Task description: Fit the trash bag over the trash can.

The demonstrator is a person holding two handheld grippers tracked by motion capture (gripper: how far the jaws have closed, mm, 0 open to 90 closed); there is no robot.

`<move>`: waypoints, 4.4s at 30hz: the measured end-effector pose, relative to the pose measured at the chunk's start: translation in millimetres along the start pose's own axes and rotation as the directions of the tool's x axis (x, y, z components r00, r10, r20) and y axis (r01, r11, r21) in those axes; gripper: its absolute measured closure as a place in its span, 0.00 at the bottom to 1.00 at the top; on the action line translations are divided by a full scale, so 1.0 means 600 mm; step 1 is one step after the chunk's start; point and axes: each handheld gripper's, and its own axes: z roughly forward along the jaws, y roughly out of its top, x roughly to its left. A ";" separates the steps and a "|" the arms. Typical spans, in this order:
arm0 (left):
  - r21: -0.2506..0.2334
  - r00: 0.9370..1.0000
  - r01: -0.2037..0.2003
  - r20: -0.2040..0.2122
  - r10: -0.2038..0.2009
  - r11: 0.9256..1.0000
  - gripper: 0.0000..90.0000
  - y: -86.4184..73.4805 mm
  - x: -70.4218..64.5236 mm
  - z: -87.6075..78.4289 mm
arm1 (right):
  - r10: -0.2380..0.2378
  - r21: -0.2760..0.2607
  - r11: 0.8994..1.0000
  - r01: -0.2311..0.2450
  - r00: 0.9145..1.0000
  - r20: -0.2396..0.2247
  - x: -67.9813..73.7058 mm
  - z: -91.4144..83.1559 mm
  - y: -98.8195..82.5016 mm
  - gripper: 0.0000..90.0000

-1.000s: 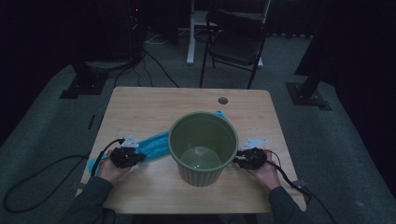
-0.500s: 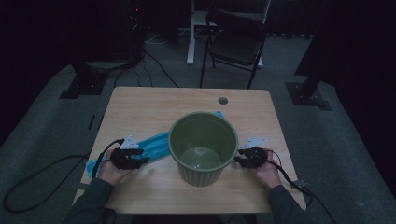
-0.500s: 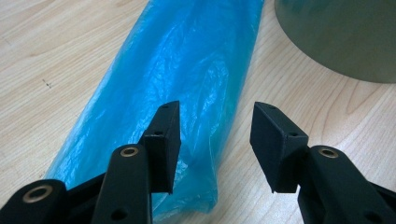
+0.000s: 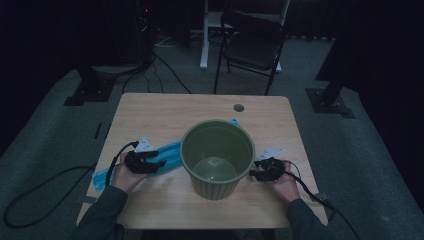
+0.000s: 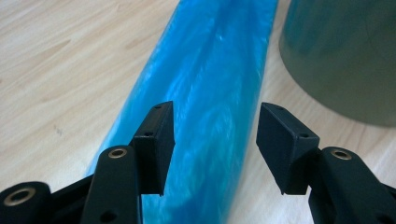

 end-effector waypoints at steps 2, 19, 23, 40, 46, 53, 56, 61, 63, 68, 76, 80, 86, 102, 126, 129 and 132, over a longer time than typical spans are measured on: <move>0.006 1.000 0.005 0.003 -0.005 1.000 0.51 0.006 0.004 0.006 | -0.002 0.003 1.000 0.002 1.000 -0.001 0.003 0.000 0.001 0.58; 0.095 0.996 0.066 0.057 -0.071 0.993 0.44 0.109 0.043 0.130 | -0.006 0.010 1.000 0.007 1.000 -0.026 0.004 -0.001 0.000 0.57; 0.096 0.993 0.093 0.069 -0.100 0.991 0.45 0.122 0.051 0.153 | -0.005 0.009 1.000 0.005 0.999 -0.034 0.002 -0.001 -0.001 0.57; 0.171 0.996 0.064 0.053 -0.074 0.983 0.45 0.144 0.030 0.229 | -0.003 0.009 1.000 0.004 0.999 -0.034 0.000 -0.004 -0.004 0.57; 0.176 0.999 0.026 0.027 -0.031 0.984 0.46 0.142 0.021 0.229 | -0.002 0.009 1.000 0.003 0.999 -0.034 -0.001 -0.004 -0.004 0.58; 0.202 1.000 -0.003 0.011 0.001 0.979 0.77 0.141 0.012 0.218 | -0.001 0.010 1.000 0.001 0.999 -0.033 -0.001 -0.004 -0.004 0.58; 0.203 1.000 -0.009 0.027 0.003 0.979 0.93 0.136 0.012 0.214 | -0.001 0.010 1.000 0.001 0.999 -0.033 -0.001 -0.004 -0.004 0.58; 0.195 0.998 -0.008 0.057 -0.003 0.981 0.99 0.128 0.016 0.207 | 0.000 0.008 1.000 0.000 0.999 -0.035 -0.001 -0.004 -0.005 0.58; 0.194 0.998 -0.002 0.060 -0.010 0.981 0.99 0.123 0.021 0.202 | 0.000 0.008 1.000 0.000 0.999 -0.035 -0.001 -0.005 -0.005 0.58; 0.149 0.997 0.013 0.070 -0.023 0.989 0.99 0.113 0.030 0.165 | -0.002 0.004 1.000 0.002 0.999 -0.036 -0.002 -0.005 -0.006 0.59; 0.048 0.996 0.033 0.083 -0.037 0.998 0.99 0.121 0.046 0.104 | 0.003 0.007 1.000 -0.003 0.999 -0.033 -0.001 -0.005 -0.005 0.59; -0.002 0.996 0.045 0.083 -0.045 0.999 0.99 0.128 0.055 0.070 | 0.001 0.007 1.000 -0.001 0.999 -0.034 -0.002 -0.005 -0.006 0.59; -0.039 0.996 0.042 0.086 -0.039 0.998 0.99 0.133 0.056 0.043 | 0.000 0.006 1.000 0.000 0.999 -0.034 -0.002 -0.005 -0.006 0.59; -0.139 0.996 0.031 0.082 -0.020 0.990 0.99 0.153 0.056 -0.030 | 0.001 0.005 1.000 -0.001 0.999 -0.034 -0.002 -0.005 -0.006 0.59; -0.245 0.988 -0.031 0.141 0.068 0.969 0.99 0.166 0.033 -0.112 | 0.000 0.002 1.000 0.000 0.999 -0.033 -0.002 -0.005 -0.007 0.59; -0.248 0.985 -0.049 0.149 0.088 0.968 0.99 0.165 0.027 -0.119 | 0.001 0.002 1.000 -0.001 0.999 -0.033 -0.002 -0.005 -0.007 0.59; -0.259 0.981 -0.068 0.159 0.112 0.963 0.99 0.164 0.021 -0.129 | 0.001 0.002 1.000 -0.001 0.999 -0.033 -0.002 -0.005 -0.007 0.59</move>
